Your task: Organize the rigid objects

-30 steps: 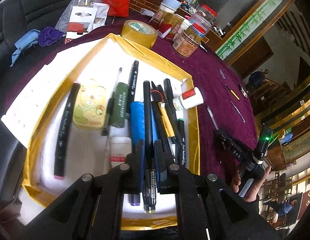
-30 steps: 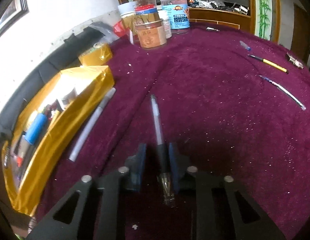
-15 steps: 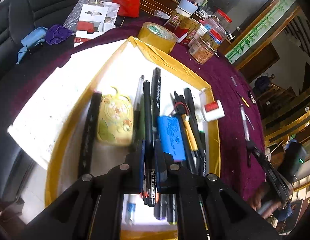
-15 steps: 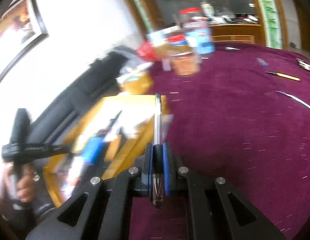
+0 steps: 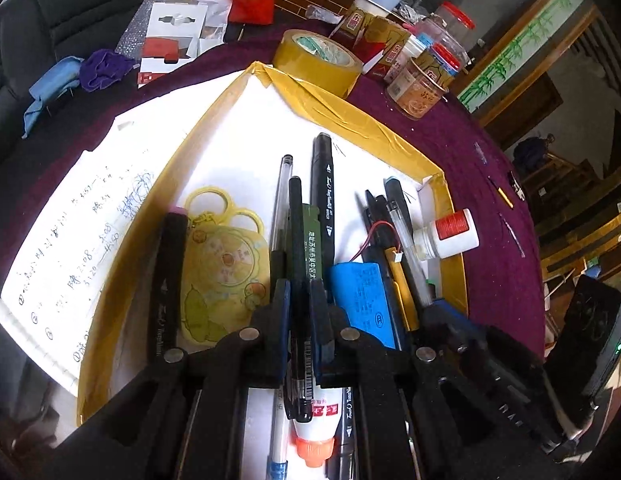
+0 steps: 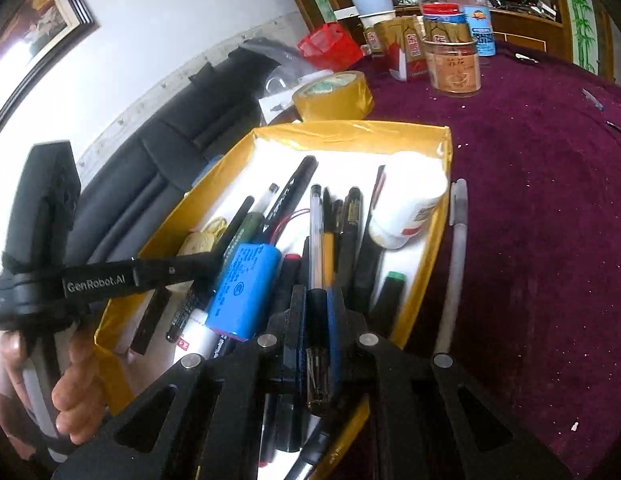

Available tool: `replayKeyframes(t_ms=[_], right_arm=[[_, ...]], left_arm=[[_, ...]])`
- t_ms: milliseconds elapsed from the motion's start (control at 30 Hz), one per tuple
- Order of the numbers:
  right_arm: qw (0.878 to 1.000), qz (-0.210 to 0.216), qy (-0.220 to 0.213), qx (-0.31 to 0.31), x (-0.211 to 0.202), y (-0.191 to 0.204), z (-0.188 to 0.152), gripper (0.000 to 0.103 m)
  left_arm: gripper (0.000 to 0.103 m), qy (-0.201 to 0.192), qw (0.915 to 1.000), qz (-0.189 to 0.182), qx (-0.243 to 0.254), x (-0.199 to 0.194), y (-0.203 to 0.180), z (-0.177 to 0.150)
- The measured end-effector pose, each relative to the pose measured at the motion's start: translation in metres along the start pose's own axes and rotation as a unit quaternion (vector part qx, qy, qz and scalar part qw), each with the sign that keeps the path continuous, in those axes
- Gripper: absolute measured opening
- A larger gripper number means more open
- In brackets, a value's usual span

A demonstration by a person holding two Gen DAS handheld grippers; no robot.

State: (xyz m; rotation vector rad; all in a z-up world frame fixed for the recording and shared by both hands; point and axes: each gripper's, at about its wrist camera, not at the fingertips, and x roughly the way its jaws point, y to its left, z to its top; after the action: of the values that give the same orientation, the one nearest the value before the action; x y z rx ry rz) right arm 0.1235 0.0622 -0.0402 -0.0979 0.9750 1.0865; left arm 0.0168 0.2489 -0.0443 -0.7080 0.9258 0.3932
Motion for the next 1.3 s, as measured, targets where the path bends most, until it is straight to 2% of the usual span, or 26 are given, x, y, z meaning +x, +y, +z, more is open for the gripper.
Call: replayKeyframes(t_ms=[67,167,267,333,367,433,500,633,867,1000,1133,1233,1300], right_arm=[[1.000,0.003,0.001,0.001,-0.004,0.000,0.000,0.012],[1.000,0.012,-0.009,0.015,-0.010,-0.005,0.000,0.027],[0.999,0.022,-0.037,0.022,-0.033,-0.015,0.002,0.029],[0.997,0.032,-0.063,0.032,-0.054,-0.027,0.002,0.030],[0.996,0.037,-0.072,0.036,-0.062,-0.033,0.002,0.031],[0.995,0.032,-0.085,0.042,-0.076,-0.046,0.002,0.035],[0.995,0.017,-0.085,0.046,-0.079,-0.057,0.004,0.035],[0.998,-0.001,-0.039,0.054,-0.058,-0.079,0.013,0.034],[0.998,-0.043,0.040,0.015,0.003,-0.069,0.016,0.020],[0.991,-0.116,0.039,-0.046,0.011,-0.051,0.015,0.011],[0.989,-0.136,0.028,-0.051,-0.009,-0.049,0.005,0.008],[0.994,-0.109,-0.001,-0.014,-0.048,-0.061,-0.010,0.007],[0.994,-0.113,-0.010,0.001,-0.071,-0.071,-0.031,0.007]], left_arm=[[0.009,-0.005,1.0000,-0.001,-0.002,-0.003,0.001,-0.001],[0.017,-0.009,0.9999,-0.004,0.003,-0.009,0.000,-0.004],[0.029,-0.036,0.9992,0.004,0.018,-0.025,-0.009,-0.013],[0.047,-0.058,0.9979,0.006,0.028,-0.035,-0.017,-0.023],[0.049,-0.067,0.9973,0.004,0.029,-0.040,-0.020,-0.027],[0.049,-0.079,0.9963,-0.004,0.034,-0.048,-0.028,-0.037],[0.049,-0.082,0.9959,-0.012,0.035,-0.051,-0.036,-0.043],[0.049,-0.077,0.9954,-0.032,0.046,-0.053,-0.052,-0.055],[0.049,-0.062,0.9962,-0.031,0.053,-0.050,-0.062,-0.065],[0.049,-0.062,0.9964,-0.029,0.051,-0.052,-0.064,-0.069],[0.049,-0.058,0.9960,-0.036,0.057,-0.053,-0.075,-0.075],[0.049,-0.051,0.9953,-0.050,0.066,-0.053,-0.089,-0.082],[0.049,-0.035,0.9940,-0.071,0.076,-0.049,-0.104,-0.087]])
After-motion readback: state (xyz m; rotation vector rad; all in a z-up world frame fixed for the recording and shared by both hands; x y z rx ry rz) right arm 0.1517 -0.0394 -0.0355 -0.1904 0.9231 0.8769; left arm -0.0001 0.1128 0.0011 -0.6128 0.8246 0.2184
